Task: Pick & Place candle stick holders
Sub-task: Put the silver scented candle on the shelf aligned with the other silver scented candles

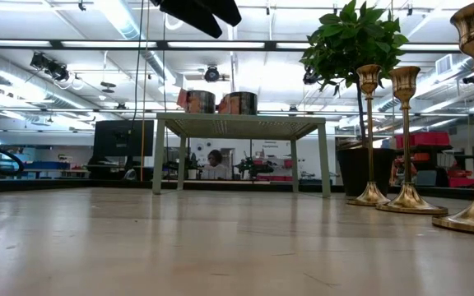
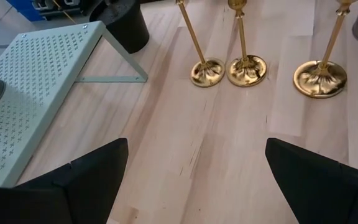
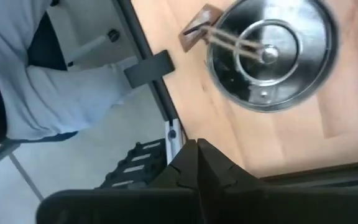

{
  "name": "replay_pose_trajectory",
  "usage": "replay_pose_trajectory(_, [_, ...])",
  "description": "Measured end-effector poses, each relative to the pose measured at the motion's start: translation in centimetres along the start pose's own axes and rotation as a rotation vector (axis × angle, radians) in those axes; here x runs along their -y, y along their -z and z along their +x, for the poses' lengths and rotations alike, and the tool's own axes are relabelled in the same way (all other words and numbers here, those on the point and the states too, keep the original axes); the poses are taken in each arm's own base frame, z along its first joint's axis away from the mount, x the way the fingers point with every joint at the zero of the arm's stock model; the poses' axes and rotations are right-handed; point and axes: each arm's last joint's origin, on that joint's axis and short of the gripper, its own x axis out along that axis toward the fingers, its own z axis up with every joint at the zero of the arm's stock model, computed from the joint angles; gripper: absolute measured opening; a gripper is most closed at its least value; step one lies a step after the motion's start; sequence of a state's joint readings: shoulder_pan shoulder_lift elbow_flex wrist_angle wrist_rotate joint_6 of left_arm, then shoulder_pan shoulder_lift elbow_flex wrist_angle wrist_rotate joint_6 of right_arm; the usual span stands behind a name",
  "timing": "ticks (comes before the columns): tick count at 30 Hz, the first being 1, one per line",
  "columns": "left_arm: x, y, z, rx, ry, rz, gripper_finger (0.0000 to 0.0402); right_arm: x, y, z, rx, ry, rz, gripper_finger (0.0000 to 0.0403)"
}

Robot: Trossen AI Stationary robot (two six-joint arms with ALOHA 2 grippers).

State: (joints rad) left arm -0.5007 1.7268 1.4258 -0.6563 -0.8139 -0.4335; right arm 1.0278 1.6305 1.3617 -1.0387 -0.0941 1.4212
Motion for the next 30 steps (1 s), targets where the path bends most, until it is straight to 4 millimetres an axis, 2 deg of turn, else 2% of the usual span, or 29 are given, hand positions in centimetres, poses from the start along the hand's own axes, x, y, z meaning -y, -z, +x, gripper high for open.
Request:
replay_pose_trajectory(12, [0.2, 0.1, -0.1, -0.013, 0.033, 0.002, 0.039, 0.4, -2.1, -0.3, -0.016, -0.014, -0.126, 0.0009])
replay_pose_trajectory(18, [0.2, 0.1, -0.1, -0.012, 0.034, 0.009, 0.039, 0.9, -3.5, -0.5, 0.036, 0.018, -0.056, 0.0027])
replay_pose_trajectory(22, [0.2, 0.1, -0.1, -0.015, 0.041, 0.025, 0.039, 1.1, -3.7, -0.3, 0.06, 0.035, -0.078, 0.0075])
replay_pose_trajectory(30, [0.2, 0.1, -0.1, -0.019, 0.051, 0.027, 0.039, 2.0, -3.7, 1.8, 0.023, 0.043, -0.077, 0.023])
